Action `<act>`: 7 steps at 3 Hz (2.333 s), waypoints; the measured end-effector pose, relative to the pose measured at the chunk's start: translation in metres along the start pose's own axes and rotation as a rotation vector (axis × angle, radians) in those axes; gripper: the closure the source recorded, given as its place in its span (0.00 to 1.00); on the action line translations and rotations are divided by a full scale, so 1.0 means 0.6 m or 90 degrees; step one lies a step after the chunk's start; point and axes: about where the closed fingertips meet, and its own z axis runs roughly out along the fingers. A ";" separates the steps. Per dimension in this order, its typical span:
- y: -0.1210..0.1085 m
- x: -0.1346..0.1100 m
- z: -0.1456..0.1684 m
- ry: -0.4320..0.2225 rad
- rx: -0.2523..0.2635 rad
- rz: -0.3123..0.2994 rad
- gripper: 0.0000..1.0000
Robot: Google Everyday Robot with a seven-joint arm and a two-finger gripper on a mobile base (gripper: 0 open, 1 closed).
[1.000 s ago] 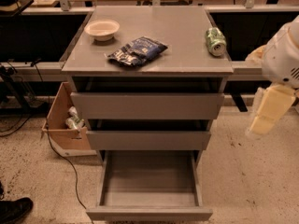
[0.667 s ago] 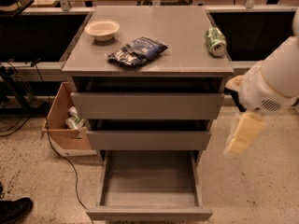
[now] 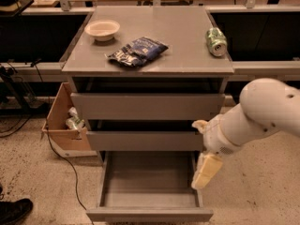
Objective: Close bottom drawer
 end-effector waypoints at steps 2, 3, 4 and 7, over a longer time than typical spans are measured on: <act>0.025 0.000 0.101 -0.037 -0.034 -0.009 0.00; 0.039 -0.007 0.087 -0.037 -0.047 -0.003 0.00; 0.075 0.010 0.121 -0.056 -0.072 0.026 0.00; 0.112 0.045 0.383 -0.147 -0.127 0.067 0.00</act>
Offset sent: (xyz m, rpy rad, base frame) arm -0.0039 0.0239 -0.0462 0.0493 0.0212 0.0374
